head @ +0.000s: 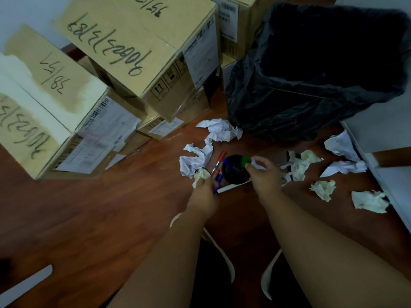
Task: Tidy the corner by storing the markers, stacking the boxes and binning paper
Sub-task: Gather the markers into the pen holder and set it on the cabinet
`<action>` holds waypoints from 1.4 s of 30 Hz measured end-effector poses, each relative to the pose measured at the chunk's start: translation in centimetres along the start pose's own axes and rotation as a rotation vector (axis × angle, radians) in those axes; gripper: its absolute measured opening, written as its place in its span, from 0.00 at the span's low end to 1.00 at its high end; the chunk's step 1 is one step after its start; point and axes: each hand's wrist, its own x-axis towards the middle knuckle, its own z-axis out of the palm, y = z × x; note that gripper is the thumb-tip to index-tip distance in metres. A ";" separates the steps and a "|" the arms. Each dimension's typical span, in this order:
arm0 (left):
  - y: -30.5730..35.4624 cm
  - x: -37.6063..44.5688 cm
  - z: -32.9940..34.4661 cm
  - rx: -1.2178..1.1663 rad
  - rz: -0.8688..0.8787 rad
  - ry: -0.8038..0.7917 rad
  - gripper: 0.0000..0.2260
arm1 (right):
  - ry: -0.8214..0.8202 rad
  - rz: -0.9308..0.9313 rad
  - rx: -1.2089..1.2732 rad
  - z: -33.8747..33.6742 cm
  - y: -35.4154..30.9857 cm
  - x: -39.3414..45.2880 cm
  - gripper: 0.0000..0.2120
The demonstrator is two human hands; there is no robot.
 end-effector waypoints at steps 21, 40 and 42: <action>-5.1 0.6 7.3 0.223 -0.202 -0.393 0.26 | -0.299 -0.022 -0.856 3.4 9.3 2.5 0.13; 1.4 -1.6 0.4 -0.774 -0.136 0.168 0.10 | -0.138 -0.060 -0.239 -2.6 5.8 -2.7 0.20; 3.1 -0.6 -0.3 -0.834 -0.116 0.234 0.09 | -0.095 -0.119 -0.158 -3.2 4.2 -3.1 0.19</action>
